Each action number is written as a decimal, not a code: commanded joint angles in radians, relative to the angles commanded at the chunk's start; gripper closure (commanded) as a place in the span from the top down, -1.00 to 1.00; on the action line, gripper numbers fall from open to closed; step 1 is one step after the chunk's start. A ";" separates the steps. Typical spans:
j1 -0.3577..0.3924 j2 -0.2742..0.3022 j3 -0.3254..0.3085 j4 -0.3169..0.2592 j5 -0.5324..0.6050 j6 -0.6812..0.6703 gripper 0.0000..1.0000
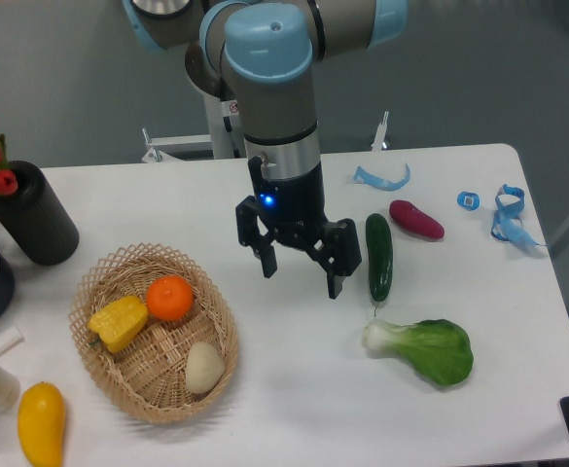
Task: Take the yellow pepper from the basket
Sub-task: 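Move the open gripper from above the table toward the wicker basket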
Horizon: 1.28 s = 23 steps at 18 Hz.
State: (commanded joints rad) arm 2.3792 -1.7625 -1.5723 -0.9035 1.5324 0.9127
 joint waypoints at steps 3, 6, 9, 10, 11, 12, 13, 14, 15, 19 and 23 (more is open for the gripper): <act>0.000 -0.006 0.000 0.002 0.009 0.002 1.00; -0.002 -0.008 -0.001 0.002 0.009 0.008 1.00; -0.003 -0.006 -0.020 0.002 0.008 0.000 1.00; -0.003 -0.006 -0.034 0.008 0.008 -0.002 1.00; -0.003 -0.006 -0.044 0.030 0.008 -0.003 1.00; -0.003 -0.006 -0.058 0.056 0.006 -0.005 1.00; -0.003 -0.006 -0.069 0.072 0.009 -0.011 1.00; -0.003 -0.006 -0.071 0.074 0.009 -0.027 1.00; -0.005 -0.008 -0.072 0.075 0.008 -0.055 1.00; -0.014 -0.014 -0.083 0.075 0.002 -0.129 1.00; -0.031 -0.021 -0.103 0.077 -0.002 -0.130 1.00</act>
State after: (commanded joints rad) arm 2.3486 -1.7840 -1.6751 -0.8268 1.5309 0.7823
